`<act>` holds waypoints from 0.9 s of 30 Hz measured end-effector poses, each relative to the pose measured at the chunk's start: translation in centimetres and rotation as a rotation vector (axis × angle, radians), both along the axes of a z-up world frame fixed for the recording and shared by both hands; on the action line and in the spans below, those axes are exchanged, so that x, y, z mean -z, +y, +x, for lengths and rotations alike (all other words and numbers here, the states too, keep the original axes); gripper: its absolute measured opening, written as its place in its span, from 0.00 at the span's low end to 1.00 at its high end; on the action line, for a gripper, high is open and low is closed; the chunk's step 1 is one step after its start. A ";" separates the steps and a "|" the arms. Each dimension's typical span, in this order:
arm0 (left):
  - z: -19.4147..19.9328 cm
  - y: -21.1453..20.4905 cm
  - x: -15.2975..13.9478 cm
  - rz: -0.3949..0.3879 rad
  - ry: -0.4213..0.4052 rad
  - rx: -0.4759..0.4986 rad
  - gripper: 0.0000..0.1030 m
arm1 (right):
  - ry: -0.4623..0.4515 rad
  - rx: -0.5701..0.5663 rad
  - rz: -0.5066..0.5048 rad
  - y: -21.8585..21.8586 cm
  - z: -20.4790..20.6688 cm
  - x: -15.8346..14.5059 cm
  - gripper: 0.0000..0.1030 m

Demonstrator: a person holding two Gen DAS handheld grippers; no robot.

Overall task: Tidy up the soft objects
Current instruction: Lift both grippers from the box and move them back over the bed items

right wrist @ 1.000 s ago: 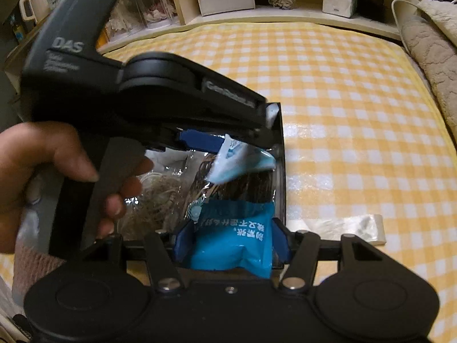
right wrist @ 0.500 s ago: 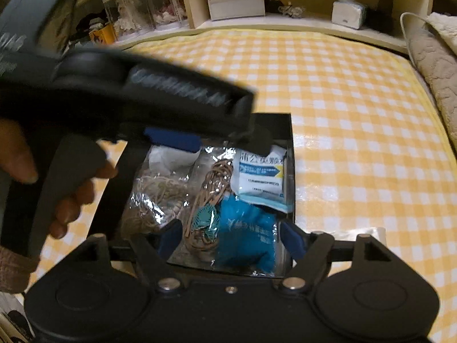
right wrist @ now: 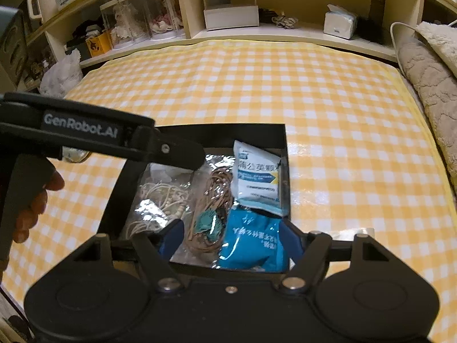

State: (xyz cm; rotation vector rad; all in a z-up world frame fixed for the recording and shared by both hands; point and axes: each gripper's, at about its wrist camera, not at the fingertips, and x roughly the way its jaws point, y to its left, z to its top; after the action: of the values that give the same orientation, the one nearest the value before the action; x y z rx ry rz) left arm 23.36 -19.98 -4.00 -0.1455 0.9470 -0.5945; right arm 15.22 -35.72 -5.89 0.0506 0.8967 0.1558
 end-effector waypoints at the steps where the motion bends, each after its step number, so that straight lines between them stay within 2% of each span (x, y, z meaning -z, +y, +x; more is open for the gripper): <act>1: -0.3 0.3 -0.2 0.000 -0.004 -0.003 0.78 | -0.005 0.002 -0.006 0.0 -0.3 -0.2 0.74; 8: -2.5 2.2 -1.4 0.005 -0.028 -0.014 0.78 | -0.055 0.054 0.009 -0.6 -2.2 -1.9 0.78; 14: -4.4 3.7 -2.5 0.026 -0.068 -0.022 0.85 | -0.091 0.089 0.009 -0.6 -3.8 -2.8 0.82; 21: -6.6 5.9 -3.7 0.056 -0.138 -0.046 0.99 | -0.129 0.110 -0.015 0.0 -4.9 -3.7 0.96; 22: -6.9 6.2 -3.8 0.059 -0.146 -0.048 1.00 | -0.137 0.114 -0.014 0.1 -5.1 -3.8 0.99; 27: -7.9 8.1 -3.8 0.076 -0.177 -0.066 1.00 | -0.172 0.133 -0.023 0.6 -5.7 -4.2 1.00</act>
State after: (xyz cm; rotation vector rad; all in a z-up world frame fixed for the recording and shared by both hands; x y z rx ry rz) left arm 15.50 -11.90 -0.21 -0.0551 0.7886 -0.5011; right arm 9.49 -35.14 -1.73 0.0745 0.7205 0.0256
